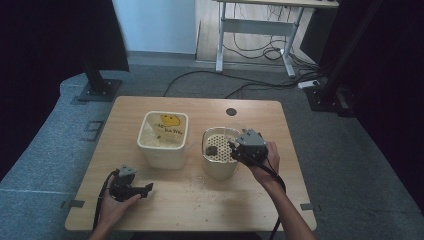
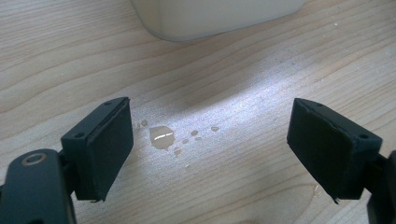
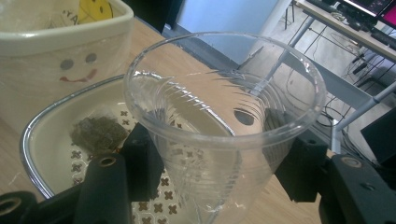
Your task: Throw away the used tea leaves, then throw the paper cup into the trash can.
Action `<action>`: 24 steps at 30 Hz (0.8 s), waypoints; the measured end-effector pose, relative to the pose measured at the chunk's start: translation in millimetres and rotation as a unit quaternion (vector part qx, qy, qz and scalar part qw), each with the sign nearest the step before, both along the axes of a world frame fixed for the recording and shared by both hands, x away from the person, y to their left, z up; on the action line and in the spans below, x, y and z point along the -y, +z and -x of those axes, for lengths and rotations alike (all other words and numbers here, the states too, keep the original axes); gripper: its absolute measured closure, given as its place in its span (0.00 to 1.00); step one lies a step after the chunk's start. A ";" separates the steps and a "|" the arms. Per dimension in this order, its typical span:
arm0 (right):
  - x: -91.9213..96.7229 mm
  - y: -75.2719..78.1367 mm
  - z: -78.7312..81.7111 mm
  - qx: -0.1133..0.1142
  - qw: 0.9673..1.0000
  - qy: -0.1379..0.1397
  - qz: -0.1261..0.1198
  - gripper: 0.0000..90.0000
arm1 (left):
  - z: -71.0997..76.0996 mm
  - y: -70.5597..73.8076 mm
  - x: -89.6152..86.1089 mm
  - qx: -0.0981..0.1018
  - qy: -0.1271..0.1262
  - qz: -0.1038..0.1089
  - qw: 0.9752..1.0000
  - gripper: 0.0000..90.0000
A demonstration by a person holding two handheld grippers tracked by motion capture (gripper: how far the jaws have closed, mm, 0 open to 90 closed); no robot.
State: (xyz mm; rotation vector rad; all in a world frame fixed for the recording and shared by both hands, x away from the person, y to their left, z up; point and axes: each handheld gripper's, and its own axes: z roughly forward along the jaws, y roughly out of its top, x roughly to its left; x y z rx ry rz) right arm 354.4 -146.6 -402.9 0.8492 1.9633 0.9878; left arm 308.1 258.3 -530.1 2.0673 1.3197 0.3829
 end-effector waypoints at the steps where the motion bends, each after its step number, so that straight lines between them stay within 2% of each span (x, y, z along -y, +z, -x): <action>1: 1.2 -0.1 0.1 -0.001 1.000 -0.001 -0.008 0.46 | -0.1 -0.1 0.1 0.000 0.000 0.000 1.000 0.16; 3: 4.4 0.6 -0.4 -0.006 1.000 -0.001 -0.029 0.46 | -0.1 -0.2 0.2 0.000 0.000 0.000 1.000 0.16; 4: 4.4 0.6 -0.4 -0.006 1.000 -0.001 -0.029 0.46 | -0.2 -0.2 0.2 -0.001 0.000 0.000 1.000 0.16; 7: 7.4 3.3 -0.5 -0.008 0.999 -0.002 -0.050 0.46 | -0.1 -0.2 0.4 0.000 0.001 0.001 1.000 0.16; 13: 7.8 5.0 -0.8 -0.007 0.998 -0.001 -0.060 0.46 | 0.6 -0.2 0.1 -0.001 -0.001 -0.001 1.000 0.16; 17: 5.6 9.2 -1.6 -0.007 0.996 0.004 -0.084 0.46 | 2.0 0.6 -0.7 0.002 0.001 0.001 1.000 0.16; 24: -3.5 14.3 -4.5 -0.012 0.994 0.019 -0.109 0.46 | 1.7 0.7 -1.5 0.002 0.002 0.002 1.000 0.16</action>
